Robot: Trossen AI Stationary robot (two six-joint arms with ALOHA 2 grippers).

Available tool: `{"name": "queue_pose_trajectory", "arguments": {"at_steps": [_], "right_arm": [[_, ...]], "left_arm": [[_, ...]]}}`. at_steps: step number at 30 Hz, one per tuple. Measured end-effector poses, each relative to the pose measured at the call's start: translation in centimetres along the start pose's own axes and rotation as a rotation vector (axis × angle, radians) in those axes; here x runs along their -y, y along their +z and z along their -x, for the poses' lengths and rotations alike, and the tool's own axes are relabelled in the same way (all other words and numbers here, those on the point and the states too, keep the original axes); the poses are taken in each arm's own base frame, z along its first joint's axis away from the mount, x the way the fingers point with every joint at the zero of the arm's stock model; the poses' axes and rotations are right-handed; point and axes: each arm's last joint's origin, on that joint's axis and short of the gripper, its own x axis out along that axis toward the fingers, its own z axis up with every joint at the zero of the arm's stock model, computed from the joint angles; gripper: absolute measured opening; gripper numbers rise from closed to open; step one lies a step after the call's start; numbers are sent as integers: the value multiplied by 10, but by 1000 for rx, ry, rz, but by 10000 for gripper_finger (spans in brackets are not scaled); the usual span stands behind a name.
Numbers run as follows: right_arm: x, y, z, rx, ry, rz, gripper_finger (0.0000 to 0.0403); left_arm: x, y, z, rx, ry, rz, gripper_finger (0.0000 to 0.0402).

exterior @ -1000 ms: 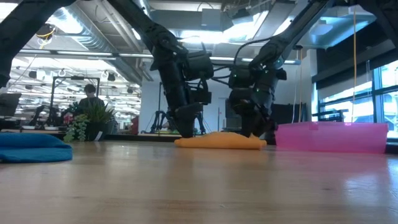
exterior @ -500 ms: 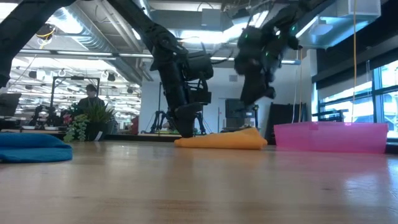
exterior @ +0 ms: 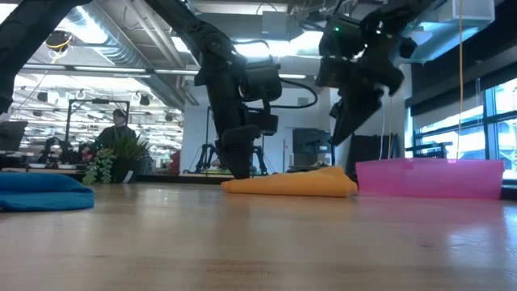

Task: Roll microfiber towels into tight, uniform cylinder then place into a basket
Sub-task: Roll the orange microfiber towel

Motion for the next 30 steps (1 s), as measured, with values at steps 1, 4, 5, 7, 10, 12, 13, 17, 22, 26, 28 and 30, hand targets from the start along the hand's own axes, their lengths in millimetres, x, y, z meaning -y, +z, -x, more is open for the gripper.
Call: {"name": "queue_pose_trajectory", "arguments": {"at_steps": [1, 4, 5, 7, 10, 12, 13, 17, 22, 26, 28, 30], "right_arm": [[-3, -3, -5, 11, 1, 22, 128], [-12, -10, -17, 47, 13, 62, 128], [-14, -13, -20, 56, 17, 72, 128], [-18, -21, -28, 66, 24, 89, 128], [-23, -31, -37, 105, 30, 115, 128], [-24, -40, -43, 120, 28, 126, 128], [-24, -44, -46, 121, 8, 130, 128], [-21, -54, -51, 136, -80, 126, 129], [-19, -59, -57, 139, -126, 127, 129], [-17, -62, -68, 118, -124, 124, 129], [-16, -62, -72, 119, -124, 124, 129], [-15, -61, -75, 125, -124, 115, 129]], "left_arm": [[3, 0, 0, 0, -3, -6, 0], [8, 0, 0, 0, -8, -16, 0], [8, 0, 0, 0, -8, -12, 0], [9, 0, 0, 0, -9, 1, 0], [9, 0, 0, 0, -10, 4, 0], [9, 0, 0, 0, -9, 5, 0], [9, 0, 0, 0, -9, 5, 0], [9, 0, 0, 0, -9, 5, 0], [9, 0, 0, 0, -9, 2, 0], [9, 0, 0, 2, -8, 1, 0], [9, 0, -1, 3, -8, 0, 0], [9, 0, -1, 3, -8, 0, 0]]}}
